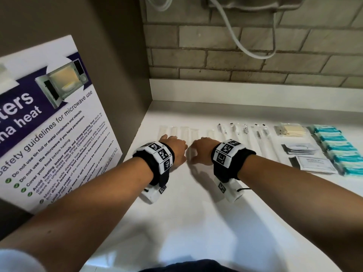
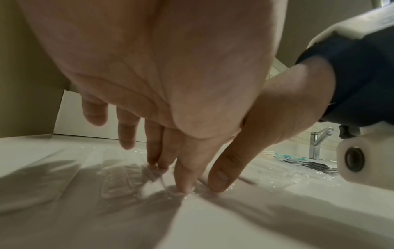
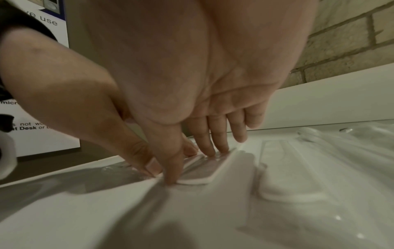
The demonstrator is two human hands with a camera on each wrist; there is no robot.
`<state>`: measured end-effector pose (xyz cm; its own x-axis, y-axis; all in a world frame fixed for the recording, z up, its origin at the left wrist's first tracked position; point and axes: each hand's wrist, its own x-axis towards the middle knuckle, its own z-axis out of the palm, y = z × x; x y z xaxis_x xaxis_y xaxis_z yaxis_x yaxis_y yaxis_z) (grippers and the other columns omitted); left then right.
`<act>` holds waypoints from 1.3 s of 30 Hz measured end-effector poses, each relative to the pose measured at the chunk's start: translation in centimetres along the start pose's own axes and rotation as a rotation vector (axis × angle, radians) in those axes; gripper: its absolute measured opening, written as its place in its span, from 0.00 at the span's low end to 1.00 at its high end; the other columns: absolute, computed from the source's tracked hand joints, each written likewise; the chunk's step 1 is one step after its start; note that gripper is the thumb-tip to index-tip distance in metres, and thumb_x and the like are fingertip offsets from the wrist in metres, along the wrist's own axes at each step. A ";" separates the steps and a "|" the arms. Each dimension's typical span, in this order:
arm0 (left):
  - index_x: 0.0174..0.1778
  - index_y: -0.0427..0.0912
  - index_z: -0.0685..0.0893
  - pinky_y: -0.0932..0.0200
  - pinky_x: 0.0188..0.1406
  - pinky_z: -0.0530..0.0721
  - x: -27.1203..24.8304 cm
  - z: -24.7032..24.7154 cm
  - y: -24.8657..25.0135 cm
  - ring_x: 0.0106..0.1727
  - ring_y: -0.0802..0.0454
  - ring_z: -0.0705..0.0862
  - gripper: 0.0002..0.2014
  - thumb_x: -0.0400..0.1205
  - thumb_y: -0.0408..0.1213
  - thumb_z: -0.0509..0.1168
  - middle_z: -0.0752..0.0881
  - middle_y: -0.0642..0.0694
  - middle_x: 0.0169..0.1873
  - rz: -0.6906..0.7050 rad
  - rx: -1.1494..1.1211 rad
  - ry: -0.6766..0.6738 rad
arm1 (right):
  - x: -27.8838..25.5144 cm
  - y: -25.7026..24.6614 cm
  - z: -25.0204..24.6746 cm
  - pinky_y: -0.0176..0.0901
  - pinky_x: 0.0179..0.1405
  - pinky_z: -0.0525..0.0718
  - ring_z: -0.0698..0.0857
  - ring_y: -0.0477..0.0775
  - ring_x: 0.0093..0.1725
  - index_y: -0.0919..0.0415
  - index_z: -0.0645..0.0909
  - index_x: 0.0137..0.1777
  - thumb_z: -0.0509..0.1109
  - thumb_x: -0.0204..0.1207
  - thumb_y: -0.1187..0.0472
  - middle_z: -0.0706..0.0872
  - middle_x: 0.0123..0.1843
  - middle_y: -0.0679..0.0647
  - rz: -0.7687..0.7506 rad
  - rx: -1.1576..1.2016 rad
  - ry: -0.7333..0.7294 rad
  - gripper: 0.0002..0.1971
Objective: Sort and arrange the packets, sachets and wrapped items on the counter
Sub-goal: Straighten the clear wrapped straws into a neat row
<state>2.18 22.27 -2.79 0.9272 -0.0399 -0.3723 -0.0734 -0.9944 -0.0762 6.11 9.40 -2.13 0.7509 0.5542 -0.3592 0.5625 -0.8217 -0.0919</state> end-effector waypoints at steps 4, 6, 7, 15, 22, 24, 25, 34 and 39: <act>0.77 0.48 0.69 0.40 0.81 0.49 0.1 0.0 0.0 0.85 0.43 0.55 0.24 0.85 0.49 0.55 0.63 0.52 0.82 0.004 0.002 -0.009 | 0.3 0.1 0.1 0.52 0.56 0.85 0.85 0.61 0.57 0.60 0.84 0.58 0.71 0.74 0.47 0.88 0.55 0.57 0.010 0.015 0.003 0.19; 0.79 0.48 0.67 0.40 0.81 0.48 0.1 0.0 -0.1 0.85 0.44 0.53 0.25 0.85 0.49 0.56 0.61 0.53 0.83 -0.001 -0.006 -0.021 | 0.4 0.1 0.2 0.52 0.56 0.85 0.85 0.61 0.57 0.59 0.84 0.58 0.70 0.74 0.47 0.88 0.55 0.57 0.018 0.024 0.007 0.19; 0.79 0.48 0.66 0.40 0.81 0.48 0.2 0.0 -0.2 0.85 0.44 0.53 0.26 0.85 0.50 0.56 0.60 0.53 0.84 -0.005 -0.010 -0.026 | 0.5 0.1 0.2 0.52 0.57 0.85 0.85 0.61 0.57 0.59 0.84 0.59 0.70 0.75 0.47 0.88 0.56 0.57 0.021 0.026 0.012 0.19; 0.76 0.47 0.70 0.41 0.81 0.52 0.3 -0.2 -0.4 0.84 0.43 0.58 0.24 0.84 0.48 0.57 0.67 0.51 0.80 0.004 -0.031 0.004 | 0.8 -0.3 0.6 0.51 0.57 0.85 0.86 0.60 0.58 0.57 0.84 0.59 0.68 0.74 0.47 0.88 0.55 0.55 0.041 0.004 0.035 0.19; 0.73 0.46 0.73 0.41 0.80 0.53 0.3 -0.1 -0.4 0.83 0.43 0.60 0.22 0.84 0.48 0.57 0.69 0.49 0.79 0.003 -0.045 0.012 | 0.9 -0.3 0.7 0.52 0.58 0.84 0.84 0.61 0.60 0.58 0.83 0.60 0.67 0.75 0.49 0.85 0.58 0.55 0.021 -0.005 0.033 0.18; 0.74 0.45 0.73 0.40 0.80 0.53 0.2 -0.3 -0.3 0.83 0.43 0.60 0.22 0.84 0.47 0.57 0.69 0.49 0.79 -0.003 -0.041 0.011 | 0.8 -0.1 0.9 0.53 0.62 0.81 0.81 0.62 0.65 0.58 0.81 0.64 0.65 0.76 0.50 0.82 0.63 0.56 0.010 -0.004 0.053 0.19; 0.75 0.45 0.71 0.40 0.80 0.52 0.2 -0.4 -0.3 0.83 0.43 0.59 0.22 0.84 0.46 0.57 0.67 0.50 0.80 -0.009 -0.046 0.013 | 0.7 0.1 1.0 0.53 0.66 0.77 0.78 0.63 0.69 0.58 0.78 0.68 0.65 0.77 0.51 0.79 0.68 0.57 0.002 -0.004 0.073 0.21; 0.81 0.48 0.66 0.43 0.82 0.44 0.0 -1.1 2.1 0.85 0.45 0.53 0.24 0.87 0.45 0.53 0.62 0.51 0.83 0.057 -0.028 0.052 | -0.9 3.0 0.0 0.55 0.83 0.56 0.66 0.61 0.79 0.60 0.75 0.72 0.63 0.79 0.62 0.78 0.73 0.57 0.119 -0.199 0.031 0.21; 0.78 0.46 0.69 0.40 0.82 0.45 0.4 -0.4 2.6 0.84 0.41 0.56 0.23 0.86 0.47 0.55 0.68 0.47 0.79 0.088 0.037 -0.005 | -1.1 3.8 1.1 0.54 0.85 0.53 0.71 0.58 0.75 0.58 0.78 0.70 0.64 0.78 0.64 0.83 0.68 0.55 0.112 -0.223 -0.008 0.20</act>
<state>2.54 19.67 -2.77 0.9149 -0.1264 -0.3834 -0.1680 -0.9828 -0.0771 7.04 5.47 -3.05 0.8106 0.4596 -0.3629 0.5391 -0.8277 0.1561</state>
